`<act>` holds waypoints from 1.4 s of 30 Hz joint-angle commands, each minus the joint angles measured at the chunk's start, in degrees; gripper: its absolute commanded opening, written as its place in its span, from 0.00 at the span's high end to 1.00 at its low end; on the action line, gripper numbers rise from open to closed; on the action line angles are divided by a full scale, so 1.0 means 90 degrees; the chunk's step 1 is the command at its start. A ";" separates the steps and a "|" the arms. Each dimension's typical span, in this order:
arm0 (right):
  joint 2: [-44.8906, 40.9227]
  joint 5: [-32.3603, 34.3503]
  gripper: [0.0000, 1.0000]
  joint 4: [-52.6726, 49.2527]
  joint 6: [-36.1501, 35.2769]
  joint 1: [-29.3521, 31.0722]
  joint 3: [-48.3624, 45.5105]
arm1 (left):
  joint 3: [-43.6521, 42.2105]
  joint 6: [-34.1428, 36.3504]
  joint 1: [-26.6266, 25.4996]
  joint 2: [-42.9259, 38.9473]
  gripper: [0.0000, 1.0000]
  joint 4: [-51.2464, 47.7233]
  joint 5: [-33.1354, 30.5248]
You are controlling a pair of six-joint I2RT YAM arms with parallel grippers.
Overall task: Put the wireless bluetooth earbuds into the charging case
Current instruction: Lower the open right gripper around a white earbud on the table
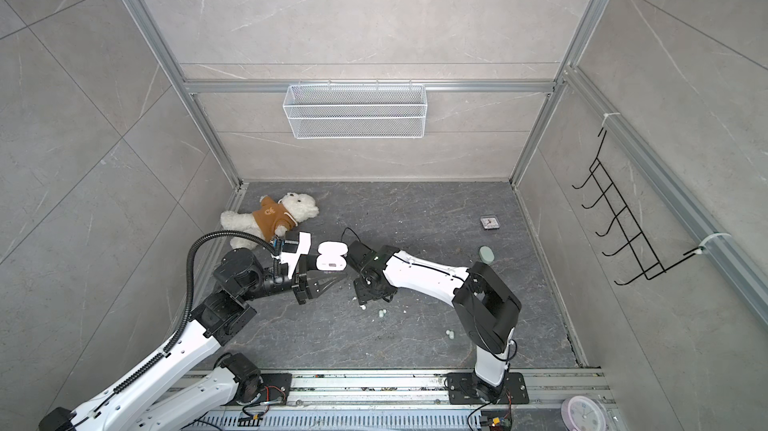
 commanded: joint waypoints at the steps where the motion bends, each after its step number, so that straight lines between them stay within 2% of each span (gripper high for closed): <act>1: -0.0079 -0.0693 0.35 -0.0074 0.1696 -0.0046 0.0088 | 0.0164 0.0079 0.0024 -0.0214 0.83 0.0037 0.0001; 5: -0.0003 -0.0935 0.43 0.0550 0.3112 0.0017 -0.0099 | 0.0095 0.0074 0.0024 -0.0363 0.83 -0.0042 0.0016; 11: 0.0418 -0.0547 0.55 0.0546 0.3845 0.0078 0.0074 | 0.0015 0.0007 0.0024 -0.0518 0.83 -0.0024 0.0039; 17: 0.0892 -0.0394 0.58 0.0226 0.3914 0.0076 0.0347 | 0.0024 0.0039 0.0024 -0.0570 0.83 -0.0053 0.0069; 25: 0.1052 -0.0201 0.61 0.0108 0.3976 0.0092 0.0450 | -0.0034 0.0080 0.0024 -0.0629 0.83 -0.0056 0.0059; 42: 0.1522 -0.0540 0.66 0.0026 0.3739 0.0098 0.0714 | -0.0054 0.0059 0.0021 -0.0638 0.82 -0.0031 0.0019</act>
